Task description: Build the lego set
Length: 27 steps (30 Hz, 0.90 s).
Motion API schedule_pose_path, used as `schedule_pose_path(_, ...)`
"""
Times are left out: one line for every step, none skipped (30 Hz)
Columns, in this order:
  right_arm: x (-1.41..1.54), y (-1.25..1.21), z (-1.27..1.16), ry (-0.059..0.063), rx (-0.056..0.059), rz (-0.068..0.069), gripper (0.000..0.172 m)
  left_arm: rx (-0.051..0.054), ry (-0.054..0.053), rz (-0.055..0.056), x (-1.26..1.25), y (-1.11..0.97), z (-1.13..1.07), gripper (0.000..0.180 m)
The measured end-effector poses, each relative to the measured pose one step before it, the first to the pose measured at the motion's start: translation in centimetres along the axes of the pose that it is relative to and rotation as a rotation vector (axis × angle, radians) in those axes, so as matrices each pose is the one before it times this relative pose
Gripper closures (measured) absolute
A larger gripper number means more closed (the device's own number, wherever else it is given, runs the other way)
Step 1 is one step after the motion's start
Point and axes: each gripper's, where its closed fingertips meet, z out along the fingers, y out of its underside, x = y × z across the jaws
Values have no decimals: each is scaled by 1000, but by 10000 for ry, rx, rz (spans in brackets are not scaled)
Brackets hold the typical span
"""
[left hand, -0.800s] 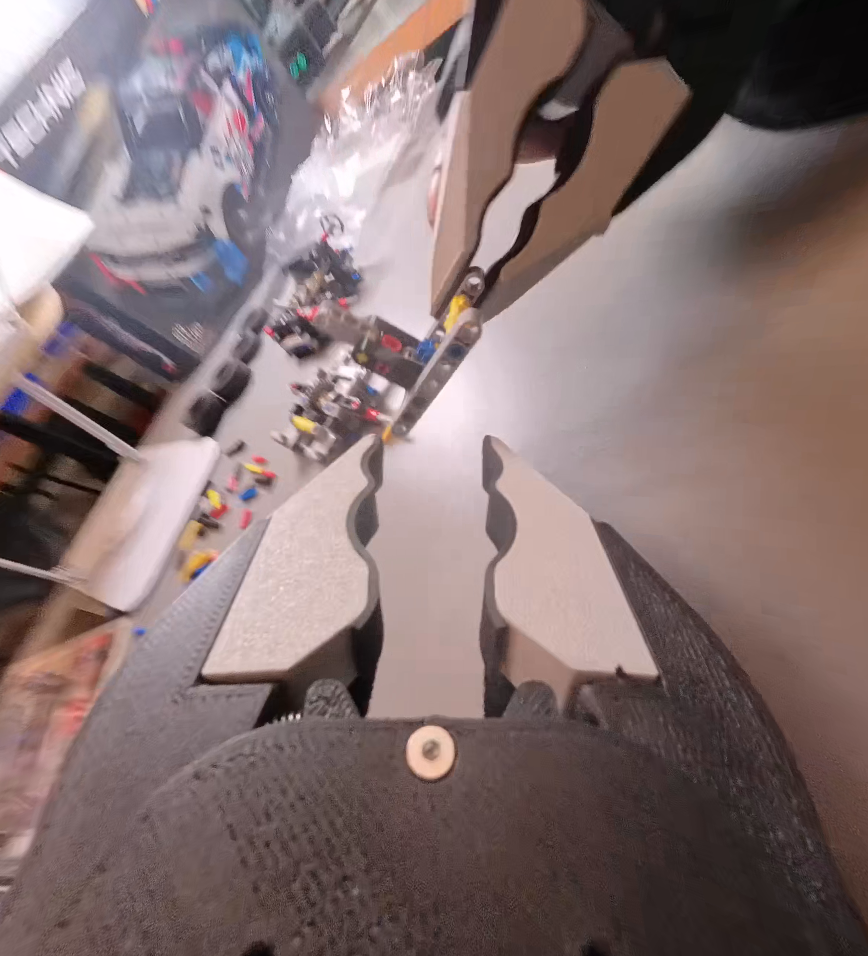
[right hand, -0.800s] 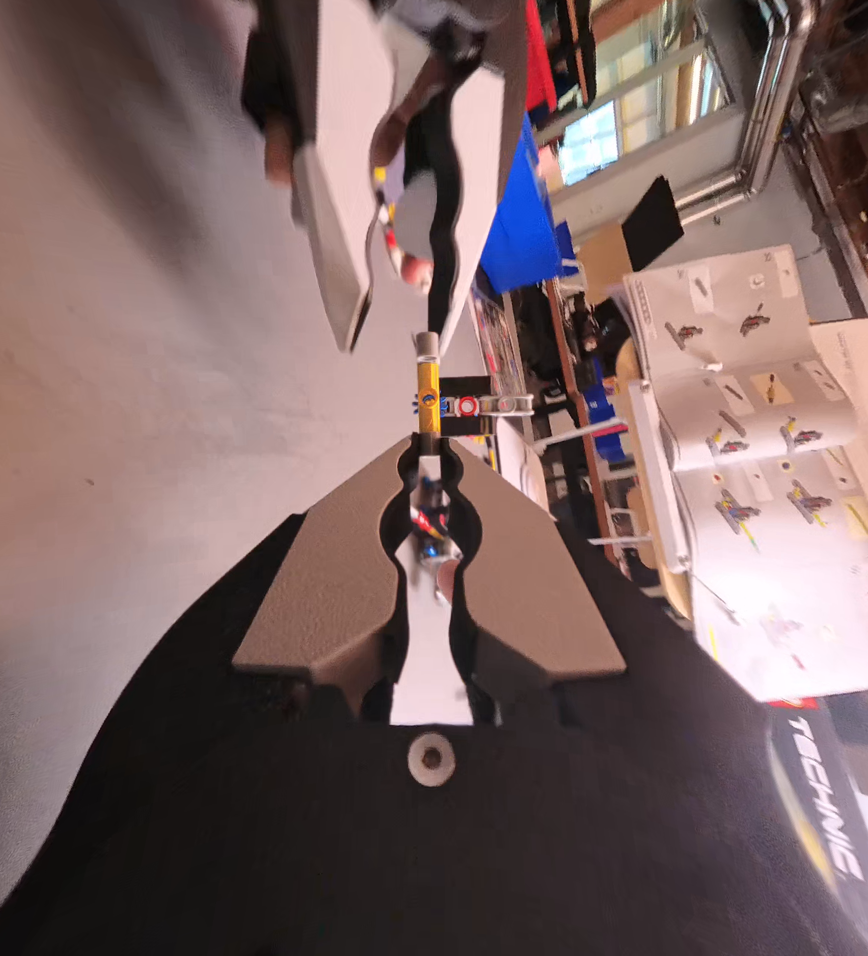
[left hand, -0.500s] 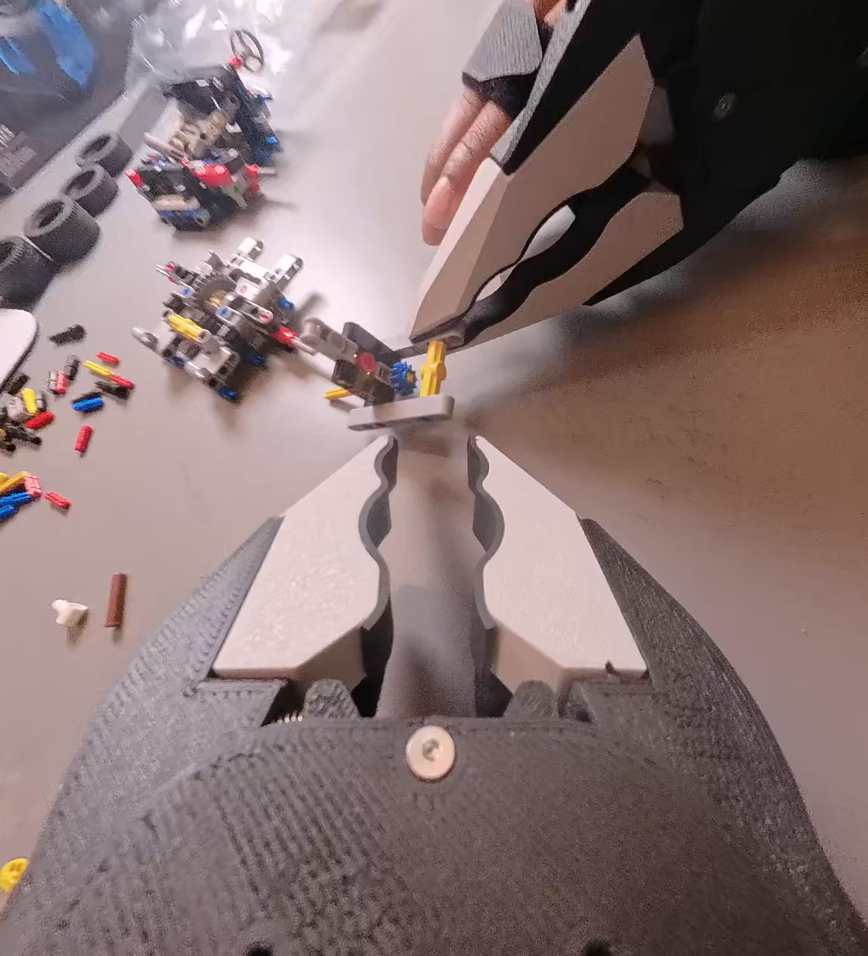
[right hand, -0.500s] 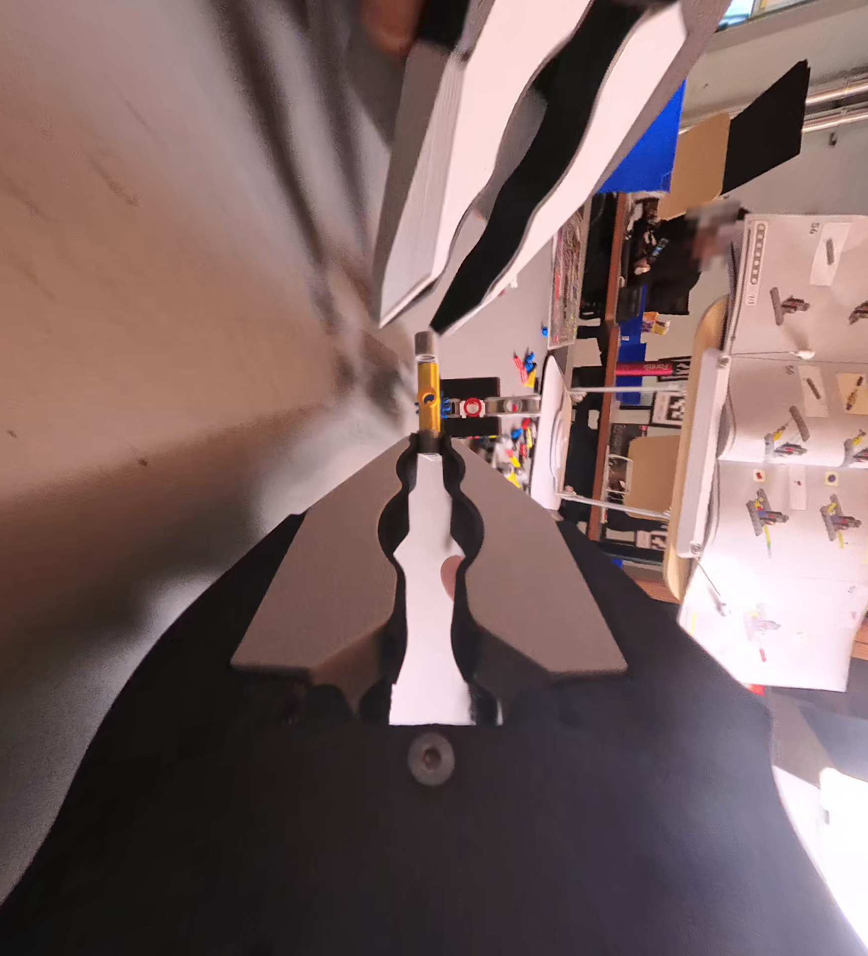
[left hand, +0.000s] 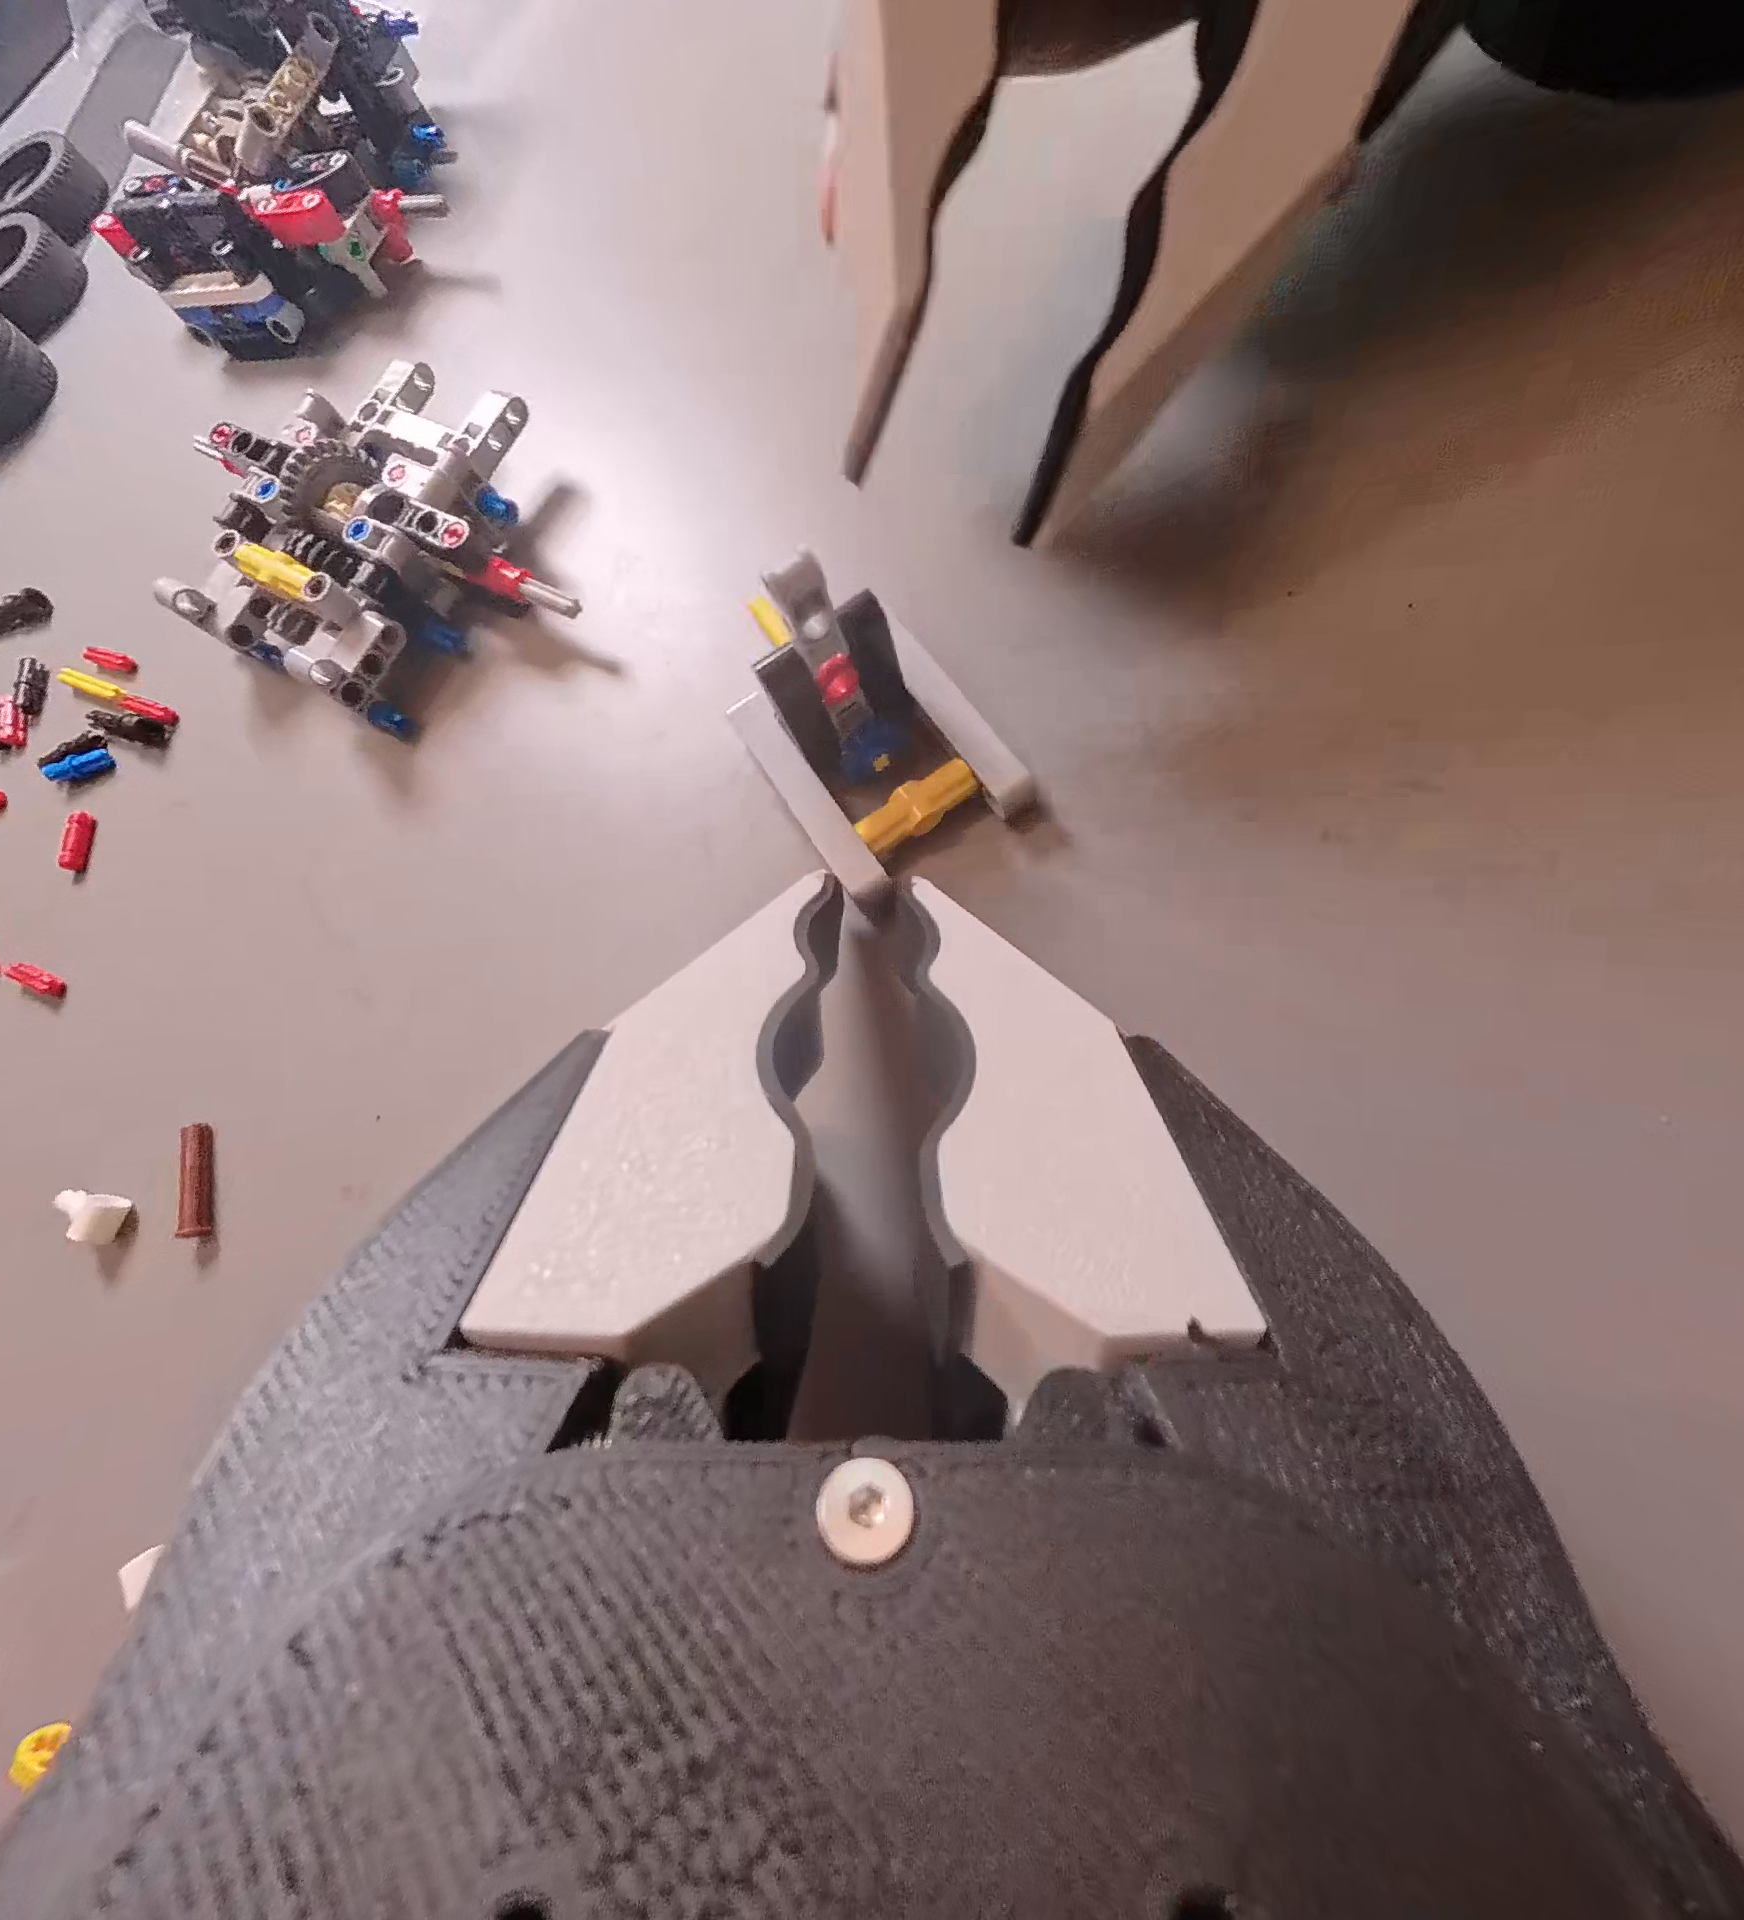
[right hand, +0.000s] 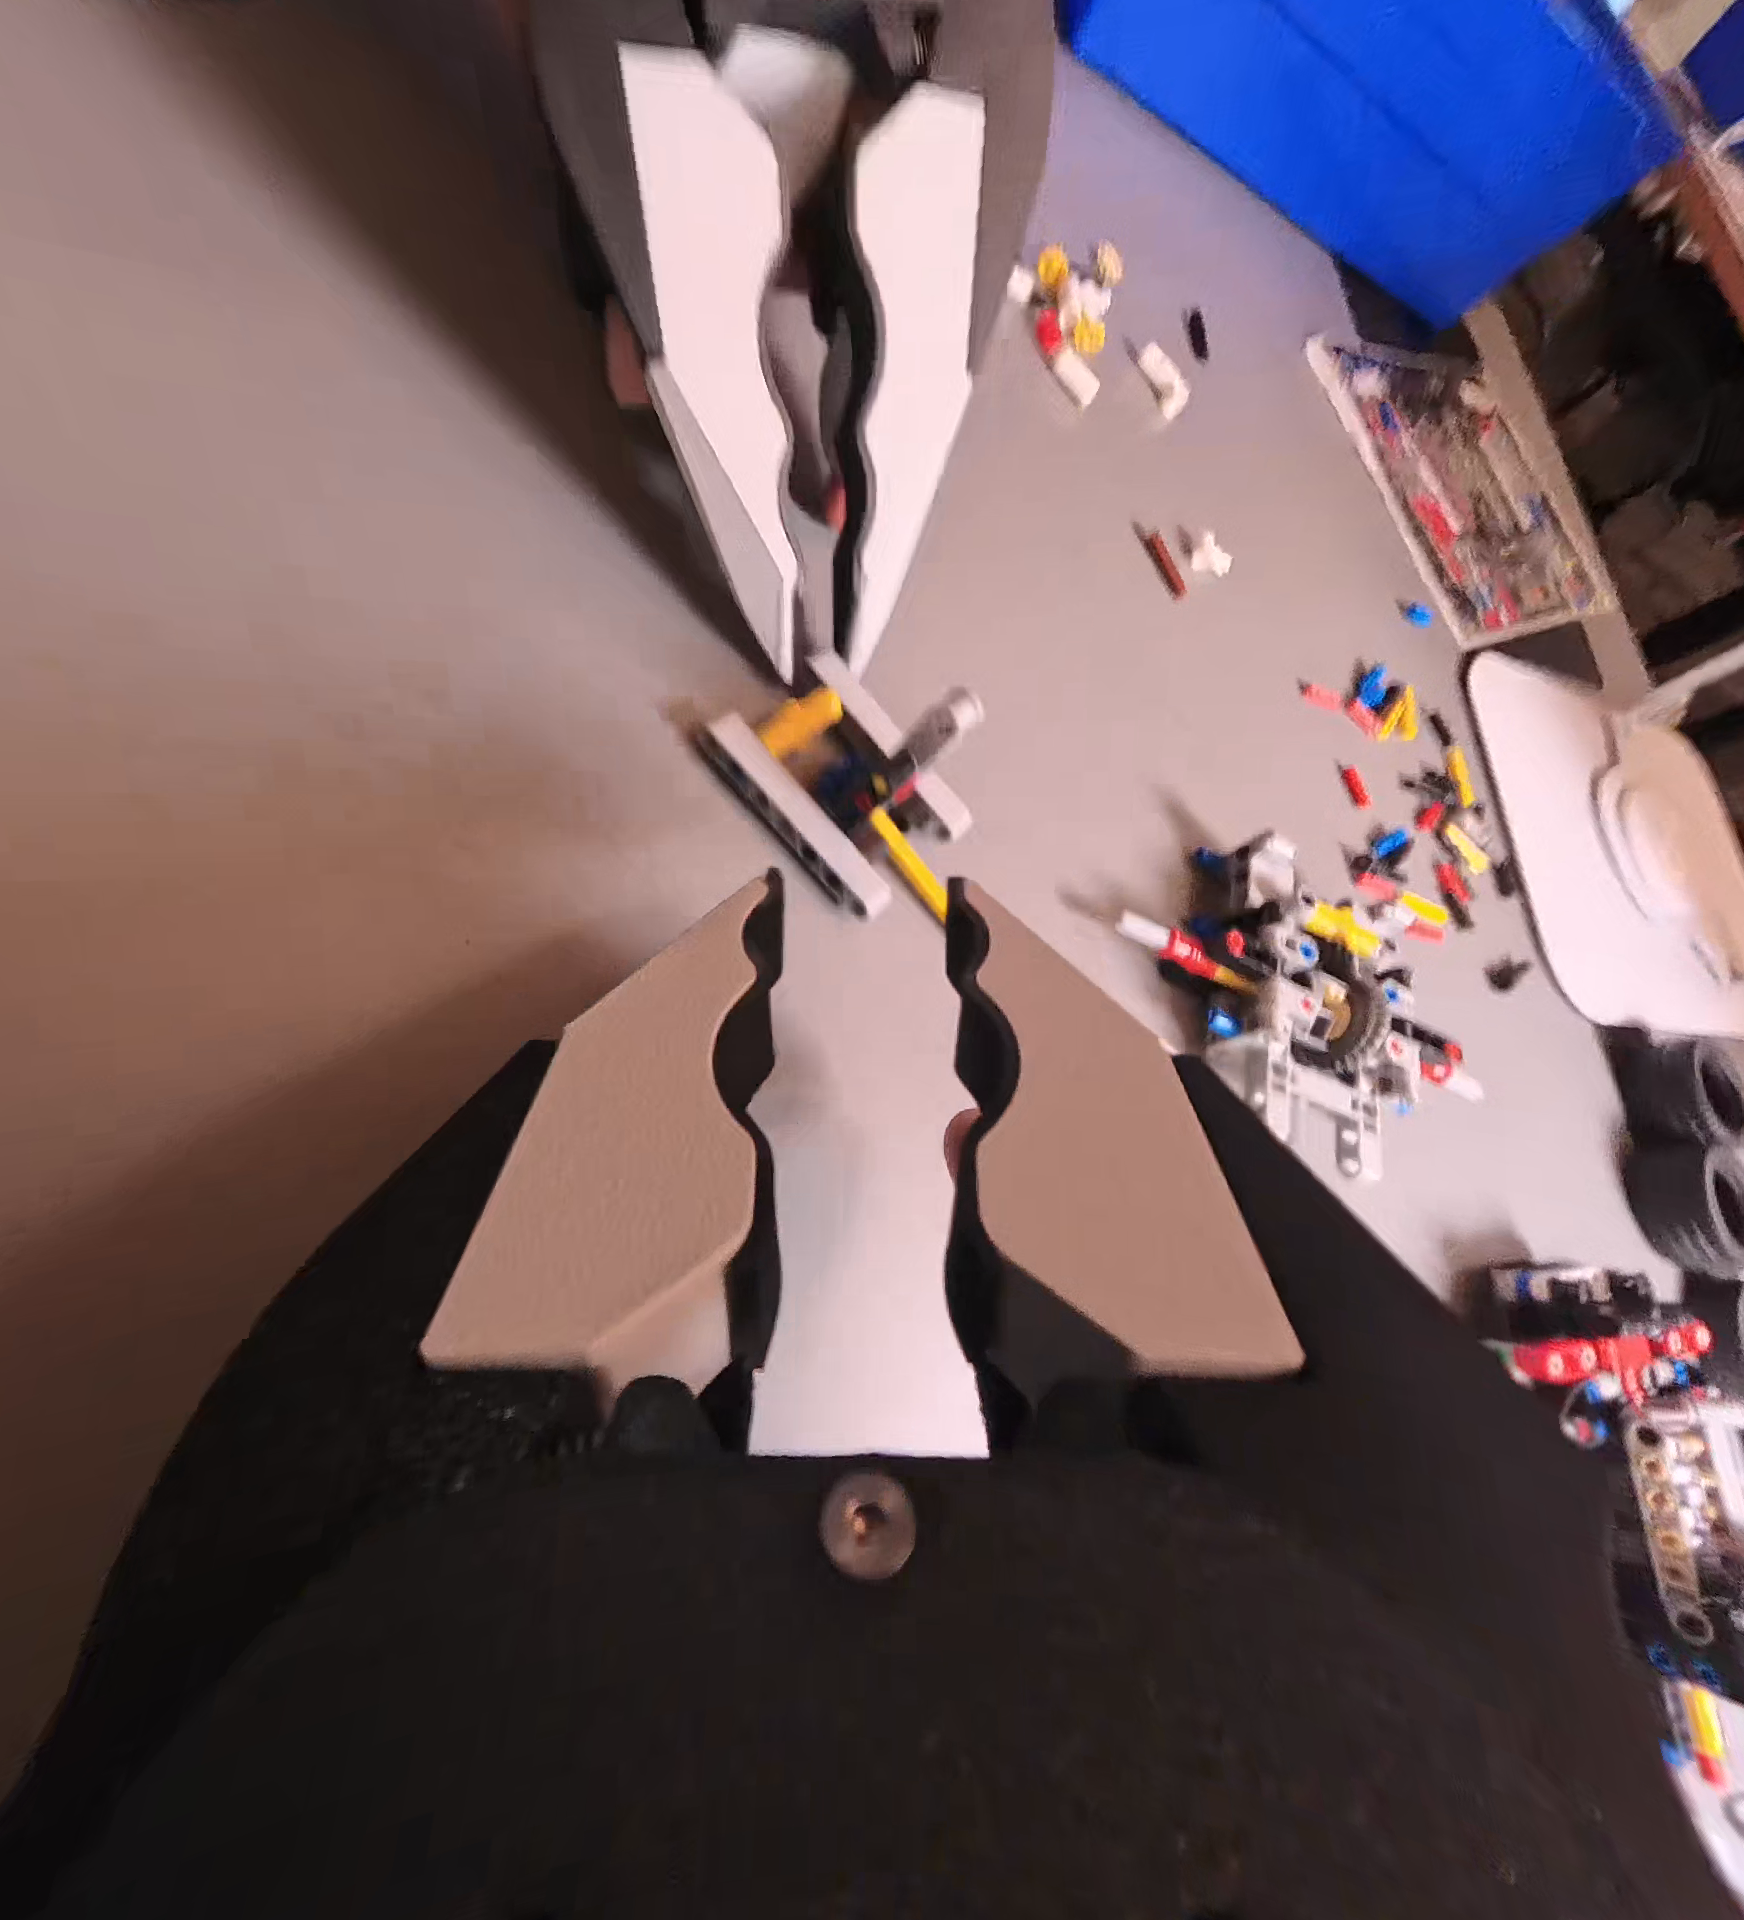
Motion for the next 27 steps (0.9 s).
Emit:
schedule_pose_path(52,622,60,-199,-163,159,138,68,162,99,64,6,-42,172)
schedule_pose_path(-114,368,114,-245,-88,163,134,85,231,145,172,-14,-51,172)
schedule_pose_path(-210,212,146,-242,-73,119,129,78,349,172,341,-28,-53,172)
schedule_pose_path(-304,145,164,-243,-99,39,125,85,484,190,561,-59,-72,172)
schedule_pose_path(-302,59,190,-213,-87,-1,122,95,492,188,585,-88,-67,172)
schedule_pose_path(-324,-54,154,-204,-12,4,123,79,348,179,410,-73,-52,172)
schedule_pose_path(-327,-222,70,-206,95,26,123,34,202,164,203,-5,-20,172)
schedule_pose_path(-396,-194,31,-238,83,50,124,-1,100,104,62,38,-12,172)
schedule_pose_path(-299,-133,25,-160,45,48,126,-4,27,24,-31,29,-19,172)
schedule_pose_path(-172,-26,50,-71,-2,16,129,-15,-67,-32,-138,39,-17,172)
schedule_pose_path(-181,84,57,-70,-63,-24,133,-11,-148,-58,-240,40,-21,171)
schedule_pose_path(-101,30,35,-23,-16,-34,137,-6,-136,-64,-202,31,-49,166)
schedule_pose_path(95,-27,-15,89,17,-9,140,-17,-86,-63,-142,66,-78,163)
schedule_pose_path(207,7,-41,126,-15,10,143,-16,-48,-55,-73,63,-81,161)
schedule_pose_path(112,-5,-39,49,5,8,143,-12,-29,-41,-4,66,-69,161)
schedule_pose_path(75,-3,-34,23,20,17,143,-14,-17,-19,43,21,-41,161)
schedule_pose_path(41,84,-18,7,-24,31,144,-7,2,-1,94,-7,-7,161)
schedule_pose_path(65,171,33,36,-72,7,145,5,4,-1,111,-52,47,161)
schedule_pose_path(140,102,48,108,-51,-47,147,5,-12,1,62,-84,107,163)
schedule_pose_path(50,30,28,70,-45,-90,149,-16,-36,22,1,-75,137,165)
schedule_pose_path(59,24,52,83,-82,-100,152,-32,-32,39,-37,-63,129,168)
schedule_pose_path(31,41,54,81,-101,-124,155,-17,-17,29,-53,-59,104,172)
schedule_pose_path(41,61,46,116,-114,-167,158,3,-3,-5,-69,-36,73,172)
schedule_pose_path(21,88,57,121,-135,-197,161,5,14,-31,-71,-13,56,172)
schedule_pose_path(-41,36,21,88,-106,-210,164,0,-6,-22,-107,10,19,172)
schedule_pose_path(-71,-7,4,79,-88,-200,167,-1,-33,9,-106,14,-2,173)
schedule_pose_path(-81,-40,-6,44,-62,-153,170,1,-34,30,-73,11,2,173)
